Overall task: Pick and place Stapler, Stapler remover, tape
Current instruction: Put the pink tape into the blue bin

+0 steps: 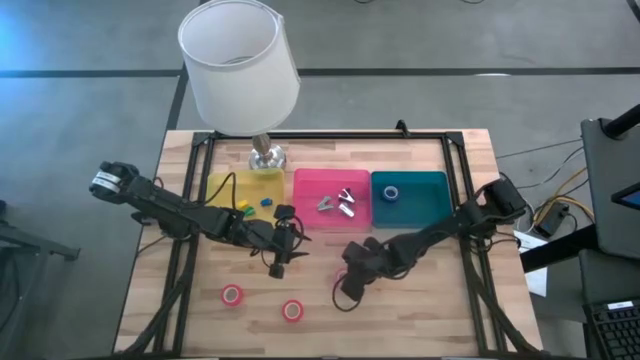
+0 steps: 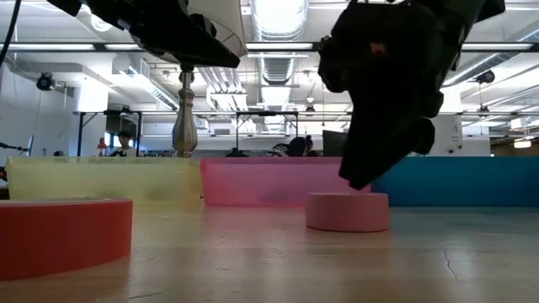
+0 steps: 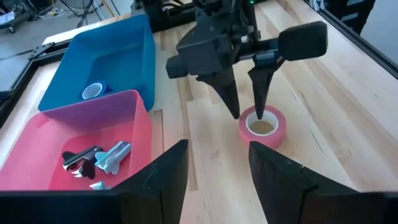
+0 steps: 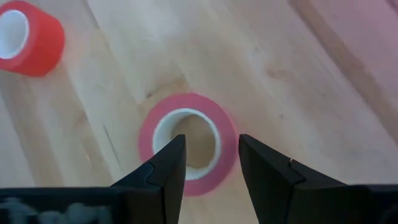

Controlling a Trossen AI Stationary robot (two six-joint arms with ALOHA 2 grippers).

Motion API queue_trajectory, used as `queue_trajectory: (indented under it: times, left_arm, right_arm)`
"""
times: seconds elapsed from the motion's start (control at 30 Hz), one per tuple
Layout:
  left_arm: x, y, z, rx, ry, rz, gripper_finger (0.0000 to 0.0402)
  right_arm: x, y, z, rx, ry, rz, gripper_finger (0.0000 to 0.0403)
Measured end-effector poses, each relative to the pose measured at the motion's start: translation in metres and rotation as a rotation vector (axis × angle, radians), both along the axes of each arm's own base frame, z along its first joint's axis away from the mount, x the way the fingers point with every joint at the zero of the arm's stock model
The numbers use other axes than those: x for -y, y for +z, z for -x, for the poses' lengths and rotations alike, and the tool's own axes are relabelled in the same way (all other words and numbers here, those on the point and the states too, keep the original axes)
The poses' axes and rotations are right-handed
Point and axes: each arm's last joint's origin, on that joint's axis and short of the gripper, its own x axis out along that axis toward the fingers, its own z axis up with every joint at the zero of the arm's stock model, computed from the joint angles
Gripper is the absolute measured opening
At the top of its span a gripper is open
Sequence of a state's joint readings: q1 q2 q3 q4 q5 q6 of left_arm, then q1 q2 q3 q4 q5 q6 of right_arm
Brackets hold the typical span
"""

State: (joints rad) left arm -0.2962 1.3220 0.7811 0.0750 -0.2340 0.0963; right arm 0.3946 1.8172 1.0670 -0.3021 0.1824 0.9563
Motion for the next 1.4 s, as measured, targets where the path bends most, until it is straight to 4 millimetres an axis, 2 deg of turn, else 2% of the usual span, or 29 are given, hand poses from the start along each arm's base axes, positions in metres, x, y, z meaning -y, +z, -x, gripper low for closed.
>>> queue_trajectory:
  times: [0.23,0.5,0.7,0.9,1.4]
  left_arm:
    - [0.0,0.0,0.0,0.001,0.0,0.0,0.0172]
    - [0.0,0.0,0.0,0.0,0.0,0.001,0.0172]
    - [0.0,0.0,0.0,-0.002,-0.005,0.005,0.0172]
    - [0.0,0.0,0.0,-0.002,-0.005,0.005,0.0172]
    - [0.0,0.0,0.0,-0.002,0.0,0.009,0.0172]
  right_arm:
    - [-0.001,0.017,-0.003,-0.077,0.034,0.07,0.0144]
    - [0.002,0.01,0.002,-0.097,-0.015,0.066,0.0141]
    - [0.001,0.001,0.001,-0.026,-0.023,0.031,0.0141]
    - [0.003,-0.005,0.005,-0.033,-0.022,0.035,0.0138]
    - [0.004,-0.01,0.007,-0.023,-0.018,0.032,0.0137]
